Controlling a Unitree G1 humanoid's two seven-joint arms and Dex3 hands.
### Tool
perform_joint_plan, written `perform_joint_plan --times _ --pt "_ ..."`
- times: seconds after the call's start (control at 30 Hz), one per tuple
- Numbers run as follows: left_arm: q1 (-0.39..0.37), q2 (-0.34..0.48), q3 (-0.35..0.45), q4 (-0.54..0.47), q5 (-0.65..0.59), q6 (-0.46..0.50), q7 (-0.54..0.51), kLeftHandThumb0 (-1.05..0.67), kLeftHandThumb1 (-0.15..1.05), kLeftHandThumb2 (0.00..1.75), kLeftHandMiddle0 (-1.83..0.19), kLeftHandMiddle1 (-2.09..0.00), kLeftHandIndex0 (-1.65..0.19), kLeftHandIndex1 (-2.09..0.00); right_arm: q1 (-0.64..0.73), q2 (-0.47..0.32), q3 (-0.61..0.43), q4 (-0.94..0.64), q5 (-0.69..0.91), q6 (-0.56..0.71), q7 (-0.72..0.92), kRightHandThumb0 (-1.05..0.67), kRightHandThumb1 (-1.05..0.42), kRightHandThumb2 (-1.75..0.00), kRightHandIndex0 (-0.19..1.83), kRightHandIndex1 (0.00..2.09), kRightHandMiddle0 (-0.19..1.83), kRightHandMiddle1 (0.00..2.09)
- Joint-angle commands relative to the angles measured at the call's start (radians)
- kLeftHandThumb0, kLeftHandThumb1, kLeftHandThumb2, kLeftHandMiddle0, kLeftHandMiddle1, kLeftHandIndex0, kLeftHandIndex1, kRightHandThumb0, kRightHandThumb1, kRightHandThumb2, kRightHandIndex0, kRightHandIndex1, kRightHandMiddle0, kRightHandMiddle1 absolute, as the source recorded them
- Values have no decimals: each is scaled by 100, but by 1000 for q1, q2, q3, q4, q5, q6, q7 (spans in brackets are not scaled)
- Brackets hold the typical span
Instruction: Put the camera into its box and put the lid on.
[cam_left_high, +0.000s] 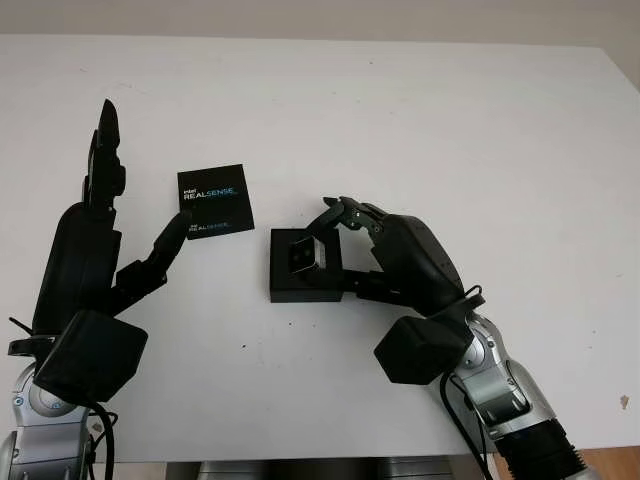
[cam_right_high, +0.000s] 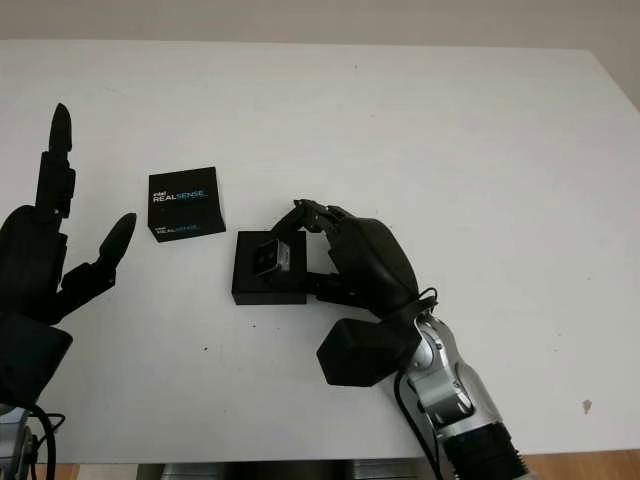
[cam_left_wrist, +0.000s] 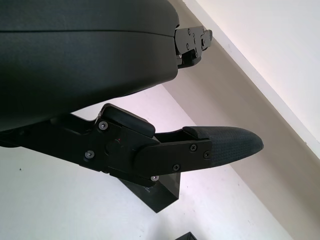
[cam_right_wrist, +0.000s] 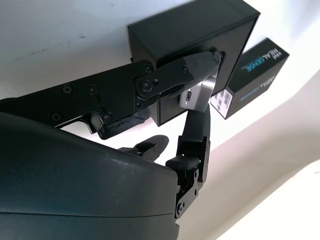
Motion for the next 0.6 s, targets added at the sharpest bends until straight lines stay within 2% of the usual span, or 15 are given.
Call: perform_joint_plan --times 0.0,0.27,0.57 --pt "-1 -5 1 4 -1 -8 9 -86 105 57 19 0 19 0 7 21 -24 10 41 15 1 -39 -94 -5 42 25 44 140" --pt "-10 -2 2 17 -9 -14 9 -86 105 59 19 0 19 0 -2 51 -64 26 171 18 34 -40 -96 -6 38 30 37 150" --pt "-15 5 0 23 -3 -14 3 -86 105 58 19 0 19 0 -8 68 -90 17 231 43 72 -42 -96 -5 35 33 35 150"
